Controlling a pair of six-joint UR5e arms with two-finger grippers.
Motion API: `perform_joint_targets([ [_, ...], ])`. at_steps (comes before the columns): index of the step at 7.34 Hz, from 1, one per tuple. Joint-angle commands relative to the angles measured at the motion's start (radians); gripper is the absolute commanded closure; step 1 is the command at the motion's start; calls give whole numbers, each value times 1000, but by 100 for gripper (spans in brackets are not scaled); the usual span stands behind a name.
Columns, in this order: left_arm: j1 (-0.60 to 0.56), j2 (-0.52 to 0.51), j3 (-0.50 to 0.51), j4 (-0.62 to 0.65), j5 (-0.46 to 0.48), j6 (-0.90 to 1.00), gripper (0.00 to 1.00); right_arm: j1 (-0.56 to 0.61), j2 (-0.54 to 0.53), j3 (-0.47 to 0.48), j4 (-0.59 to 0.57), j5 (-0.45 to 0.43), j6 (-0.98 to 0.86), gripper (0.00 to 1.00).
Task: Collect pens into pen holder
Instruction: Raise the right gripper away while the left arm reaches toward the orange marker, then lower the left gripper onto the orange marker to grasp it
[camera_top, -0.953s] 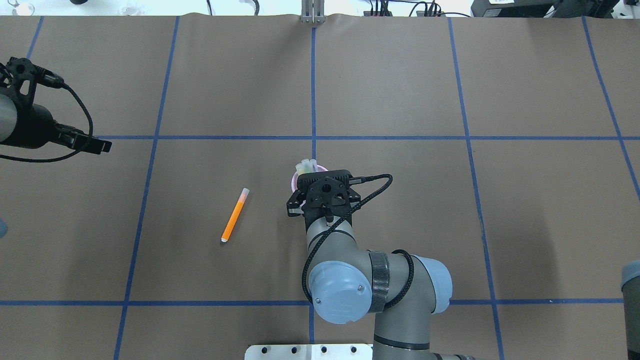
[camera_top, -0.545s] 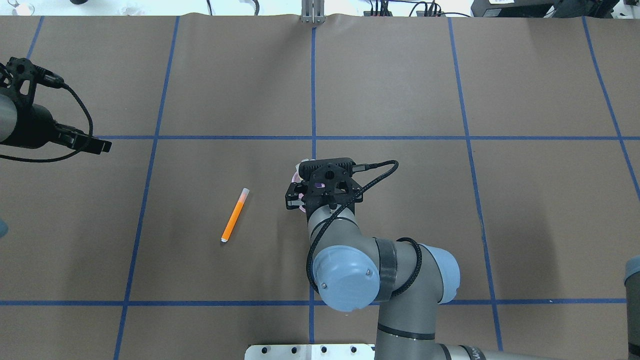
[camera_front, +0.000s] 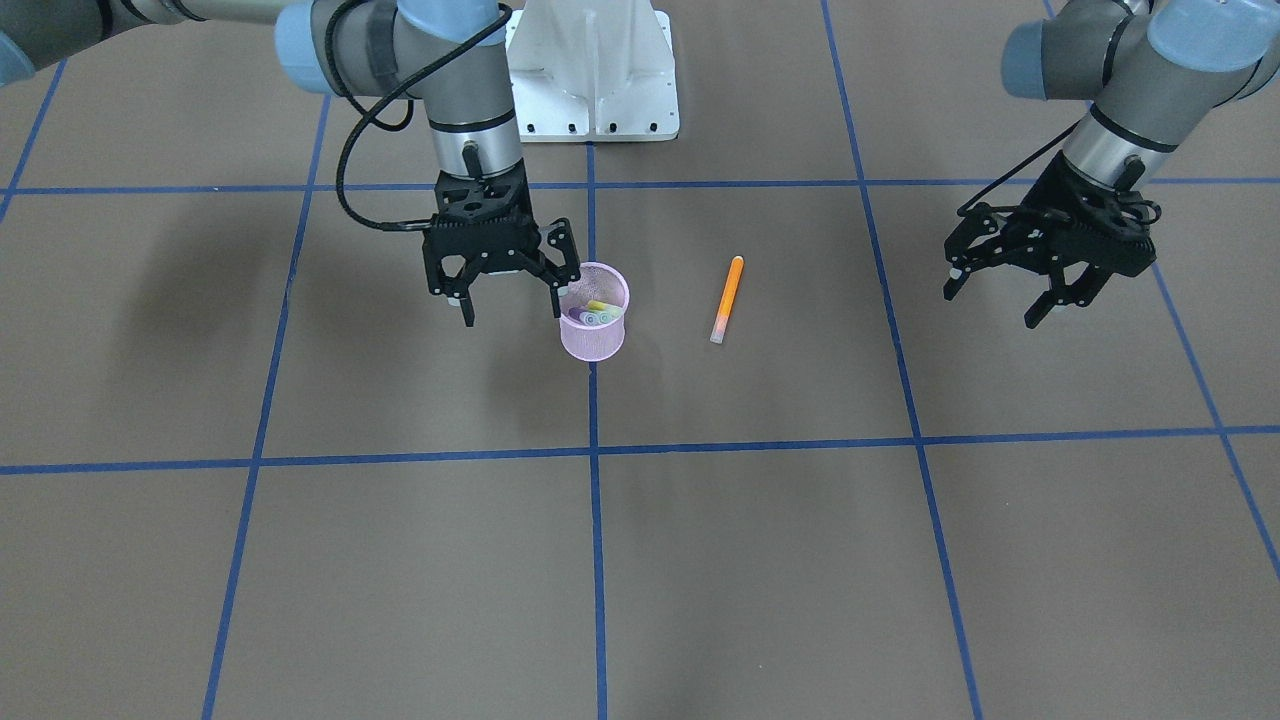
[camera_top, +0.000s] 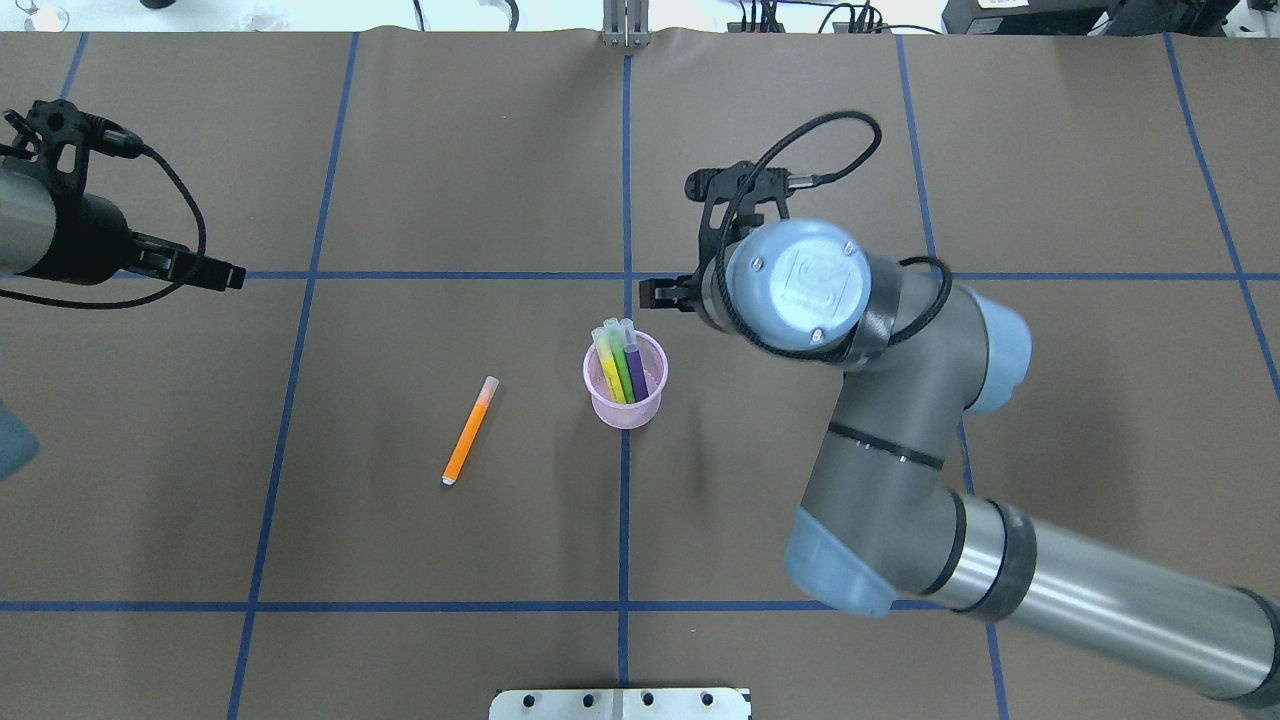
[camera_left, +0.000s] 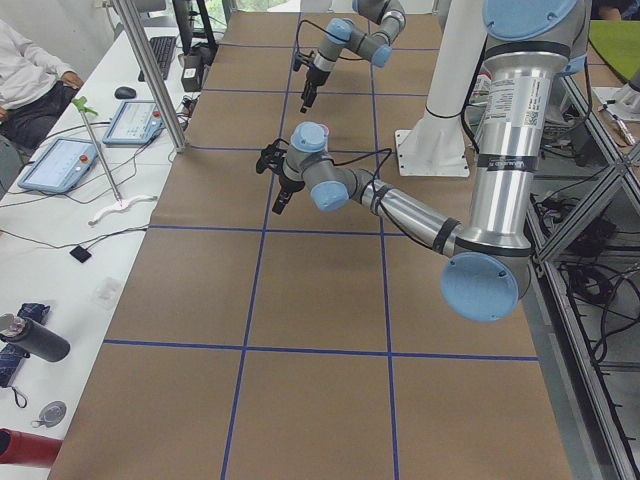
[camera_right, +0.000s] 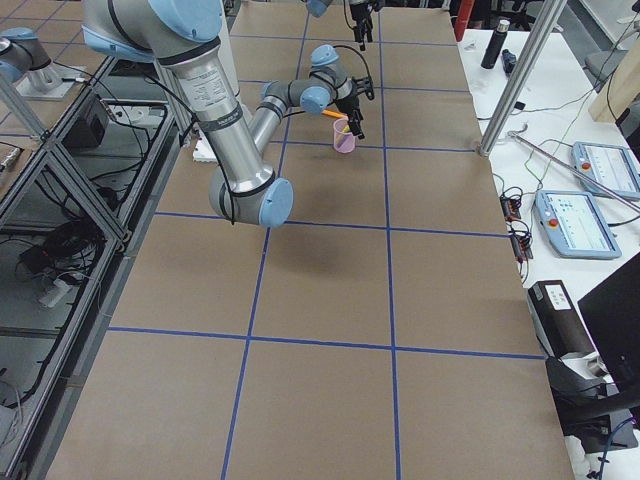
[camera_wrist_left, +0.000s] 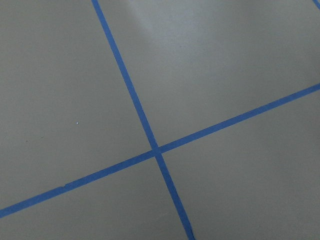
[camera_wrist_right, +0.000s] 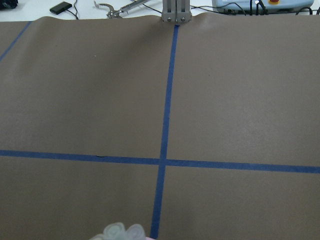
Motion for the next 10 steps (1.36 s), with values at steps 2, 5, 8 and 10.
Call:
perform_joint_targets([
  [2,106,-209,7,340,-7,-41,0,196,-31,0,-109,327,-242,0],
  [5,205,-522,236,617,-4,63,0,314,-109,2,-109,434,-466,0],
  [8,286,-568,340,608,-1,149,0,325,-128,2,-103,428,-490,0],
  [10,330,-559,339,588,-3,64,0,325,-130,2,-100,425,-490,0],
])
